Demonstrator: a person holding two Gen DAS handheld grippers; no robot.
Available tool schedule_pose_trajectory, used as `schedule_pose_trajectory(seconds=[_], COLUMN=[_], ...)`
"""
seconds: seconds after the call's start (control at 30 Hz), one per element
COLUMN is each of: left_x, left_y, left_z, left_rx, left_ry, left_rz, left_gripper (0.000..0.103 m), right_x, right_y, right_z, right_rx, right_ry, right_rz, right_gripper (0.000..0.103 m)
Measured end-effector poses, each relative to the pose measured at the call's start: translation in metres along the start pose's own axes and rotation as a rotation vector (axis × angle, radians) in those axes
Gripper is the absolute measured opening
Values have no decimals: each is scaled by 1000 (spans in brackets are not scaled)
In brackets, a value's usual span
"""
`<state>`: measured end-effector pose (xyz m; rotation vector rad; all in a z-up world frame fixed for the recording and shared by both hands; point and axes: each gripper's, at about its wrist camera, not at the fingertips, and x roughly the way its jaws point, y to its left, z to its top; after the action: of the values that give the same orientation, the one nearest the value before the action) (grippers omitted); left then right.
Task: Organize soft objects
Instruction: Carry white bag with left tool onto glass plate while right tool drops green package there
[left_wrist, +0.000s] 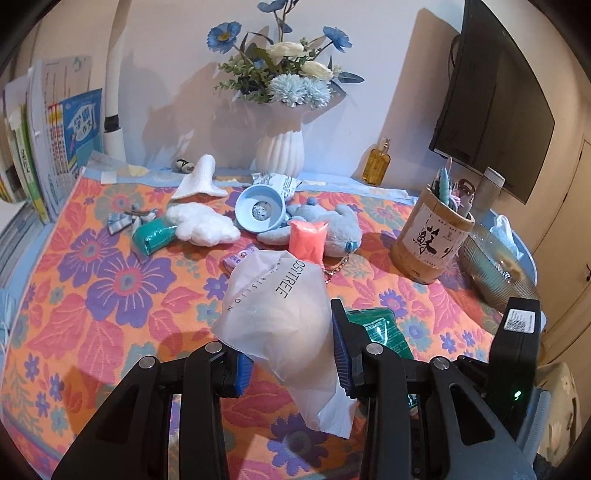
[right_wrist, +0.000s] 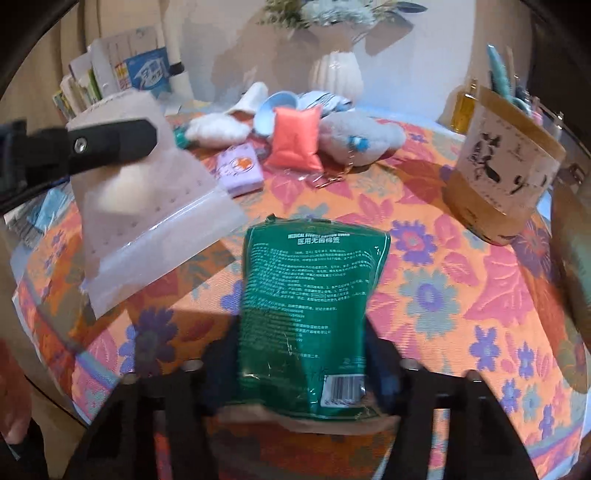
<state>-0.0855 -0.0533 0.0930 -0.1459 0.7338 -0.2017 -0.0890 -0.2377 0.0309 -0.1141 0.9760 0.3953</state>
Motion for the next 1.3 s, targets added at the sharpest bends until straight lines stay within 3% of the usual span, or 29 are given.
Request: schedule_pose_trajectory(seconds=[0.1, 0.23, 0.6, 0.77, 0.9, 1.13, 1.23, 1.27, 1.3], left_x=[-3, -11, -32, -25, -12, 51, 82, 93, 98], left_y=[-9, -25, -105, -155, -198, -279, -303, -310, -314], left_z=[3, 9, 40, 55, 75, 99, 93, 91, 89], left_rx=[22, 50, 152, 223, 264, 319, 350, 360, 364], left_ry=[-14, -43, -149, -168, -158, -35, 1, 15, 26], left_rz=[8, 16, 28, -33, -169, -389, -404, -408, -402], left_gripper=[33, 33, 33, 33, 33, 33, 35, 37, 49], right_x=[-12, -36, -142, -177, -189, -174, -160, -156, -154], right_y=[-8, -16, -100, -155, -202, -285, -307, -314, -319], right_z=[0, 7, 22, 18, 16, 6, 4, 3, 2], right_rx=[30, 58, 224, 316, 413, 633, 697, 722, 746], right_ry=[-12, -80, -351, -419, -440, -367, -331, -320, -312], right_rz=[56, 54, -67, -164, -250, -332, -313, -296, -284], right_gripper=[40, 39, 39, 39, 39, 39, 46, 56, 63])
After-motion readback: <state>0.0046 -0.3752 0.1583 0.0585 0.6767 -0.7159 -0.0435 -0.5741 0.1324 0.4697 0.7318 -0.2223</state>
